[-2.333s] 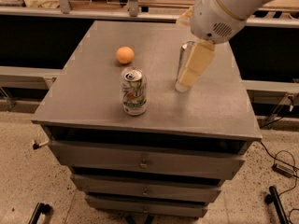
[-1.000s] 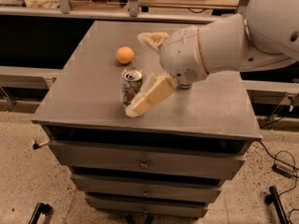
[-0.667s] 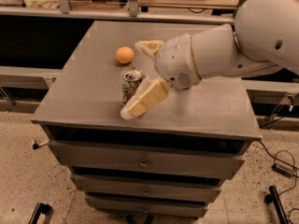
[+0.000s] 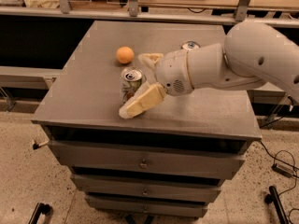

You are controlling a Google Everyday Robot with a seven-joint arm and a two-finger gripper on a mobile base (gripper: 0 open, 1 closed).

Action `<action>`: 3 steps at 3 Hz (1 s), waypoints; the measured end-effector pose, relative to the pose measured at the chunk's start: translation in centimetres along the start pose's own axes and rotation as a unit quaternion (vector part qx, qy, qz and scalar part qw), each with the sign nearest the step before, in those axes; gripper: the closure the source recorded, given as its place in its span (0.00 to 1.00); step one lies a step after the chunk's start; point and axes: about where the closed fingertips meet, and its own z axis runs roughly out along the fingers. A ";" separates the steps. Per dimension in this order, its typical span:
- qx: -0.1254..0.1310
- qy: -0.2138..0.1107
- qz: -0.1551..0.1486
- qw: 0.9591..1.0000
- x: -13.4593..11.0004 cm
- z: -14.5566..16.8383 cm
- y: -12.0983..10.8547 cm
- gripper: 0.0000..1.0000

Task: Knock 7up can over

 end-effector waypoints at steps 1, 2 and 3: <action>0.011 -0.030 0.015 0.999 1.1 0.0 -0.5 0.00; 0.032 -0.067 0.022 0.997 2.1 -0.4 -0.8 0.01; 0.042 -0.075 0.021 0.996 2.3 -0.6 -0.8 0.23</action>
Offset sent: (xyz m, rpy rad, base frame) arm 0.0102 -0.0283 -0.0247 0.2165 -0.0251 -0.1083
